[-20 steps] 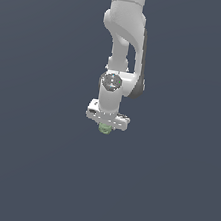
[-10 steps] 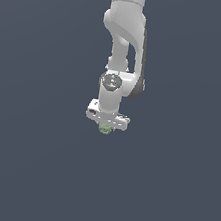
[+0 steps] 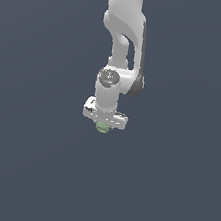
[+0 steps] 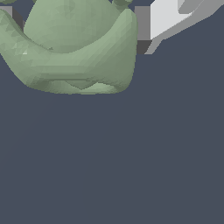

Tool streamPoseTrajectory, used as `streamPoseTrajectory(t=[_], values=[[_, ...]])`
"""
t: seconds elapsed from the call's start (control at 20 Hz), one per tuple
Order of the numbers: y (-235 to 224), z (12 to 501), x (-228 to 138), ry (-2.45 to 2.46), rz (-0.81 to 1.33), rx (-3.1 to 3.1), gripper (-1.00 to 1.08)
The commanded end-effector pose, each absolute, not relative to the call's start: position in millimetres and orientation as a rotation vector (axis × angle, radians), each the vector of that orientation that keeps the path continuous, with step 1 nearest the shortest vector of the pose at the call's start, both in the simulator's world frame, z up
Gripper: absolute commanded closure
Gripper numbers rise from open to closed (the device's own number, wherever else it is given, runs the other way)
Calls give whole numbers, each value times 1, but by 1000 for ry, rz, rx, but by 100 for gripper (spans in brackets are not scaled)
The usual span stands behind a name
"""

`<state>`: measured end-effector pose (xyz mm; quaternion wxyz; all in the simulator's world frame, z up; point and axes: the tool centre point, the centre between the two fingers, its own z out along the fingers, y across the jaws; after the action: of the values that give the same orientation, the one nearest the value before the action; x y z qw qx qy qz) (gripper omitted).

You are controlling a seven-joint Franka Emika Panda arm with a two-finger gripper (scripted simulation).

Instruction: Pick up the object and move it to a goal position.

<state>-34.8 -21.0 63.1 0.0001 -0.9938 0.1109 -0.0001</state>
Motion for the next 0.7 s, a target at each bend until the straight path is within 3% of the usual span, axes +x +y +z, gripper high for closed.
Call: streamPoseTrajectory(t=[0.0,0.65], values=[[-27,76,-29,349,-2,-3122,108],[-79,181,19,349,-1,-3122,108]])
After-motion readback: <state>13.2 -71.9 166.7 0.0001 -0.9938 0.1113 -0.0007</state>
